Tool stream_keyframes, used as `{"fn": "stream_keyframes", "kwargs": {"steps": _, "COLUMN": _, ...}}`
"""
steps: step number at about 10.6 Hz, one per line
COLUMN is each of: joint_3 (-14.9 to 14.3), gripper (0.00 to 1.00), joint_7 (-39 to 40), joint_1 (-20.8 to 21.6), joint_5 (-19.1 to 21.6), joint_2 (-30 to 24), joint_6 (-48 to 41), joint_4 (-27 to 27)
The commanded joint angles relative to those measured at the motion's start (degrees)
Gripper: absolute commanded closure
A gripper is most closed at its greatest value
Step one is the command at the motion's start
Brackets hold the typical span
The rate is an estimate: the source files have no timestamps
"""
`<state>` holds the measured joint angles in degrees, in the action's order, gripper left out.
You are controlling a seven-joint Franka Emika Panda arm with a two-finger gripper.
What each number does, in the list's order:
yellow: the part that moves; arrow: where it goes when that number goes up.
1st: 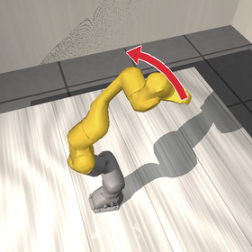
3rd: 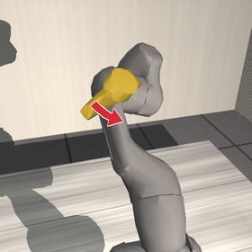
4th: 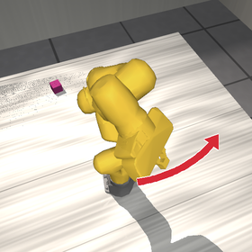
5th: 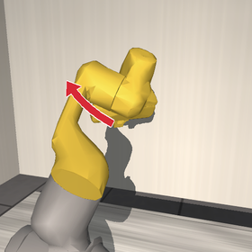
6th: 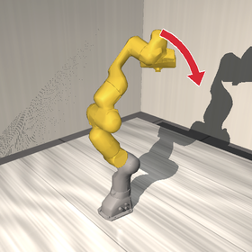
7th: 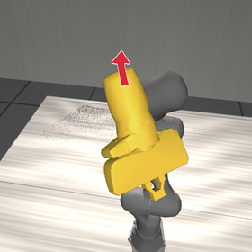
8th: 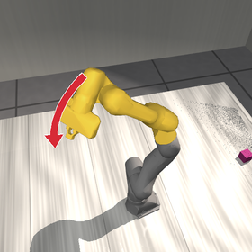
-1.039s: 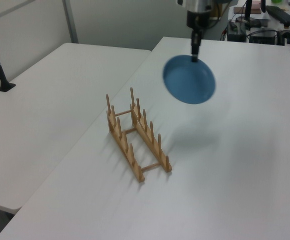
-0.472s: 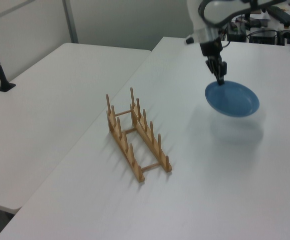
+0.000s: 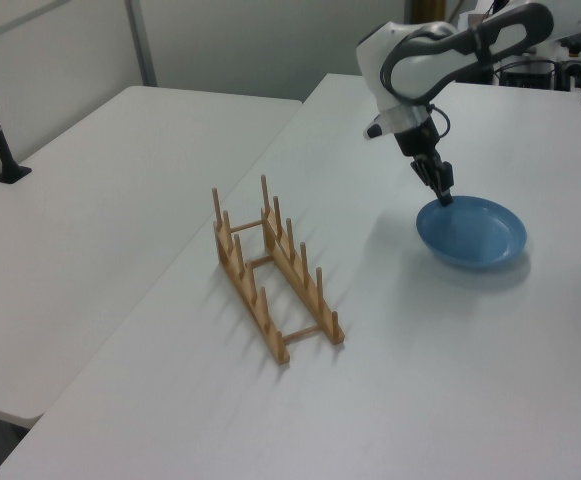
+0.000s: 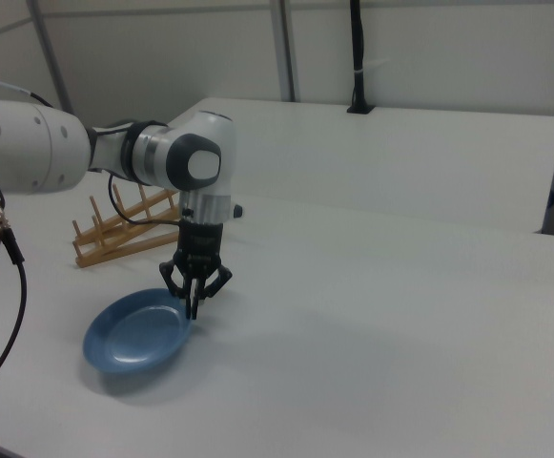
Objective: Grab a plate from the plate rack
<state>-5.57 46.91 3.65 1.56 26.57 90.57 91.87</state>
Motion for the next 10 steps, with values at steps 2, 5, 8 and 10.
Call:
{"fn": "stream_keyframes", "kwargs": {"steps": 2, "joint_3": -0.1, "gripper": 0.69, "joint_7": 1.1, "joint_1": 0.6, "joint_5": -1.9, "joint_2": 1.5, "joint_6": -0.4, "joint_4": 0.4}}
{"fn": "stream_keyframes", "kwargs": {"steps": 5, "joint_3": -0.2, "gripper": 0.20, "joint_7": -2.1, "joint_1": 0.6, "joint_5": -3.8, "joint_2": 0.1, "joint_6": -0.9, "joint_4": -0.7}}
{"fn": "stream_keyframes", "kwargs": {"steps": 8, "joint_3": -0.2, "gripper": 0.00, "joint_7": -13.6, "joint_1": 1.1, "joint_5": -6.0, "joint_2": -5.7, "joint_6": -1.1, "joint_4": -2.5}}
{"fn": "stream_keyframes", "kwargs": {"steps": 10, "joint_3": -0.1, "gripper": 0.00, "joint_7": -21.0, "joint_1": 1.2, "joint_5": -6.0, "joint_2": -10.9, "joint_6": -1.2, "joint_4": -3.1}}
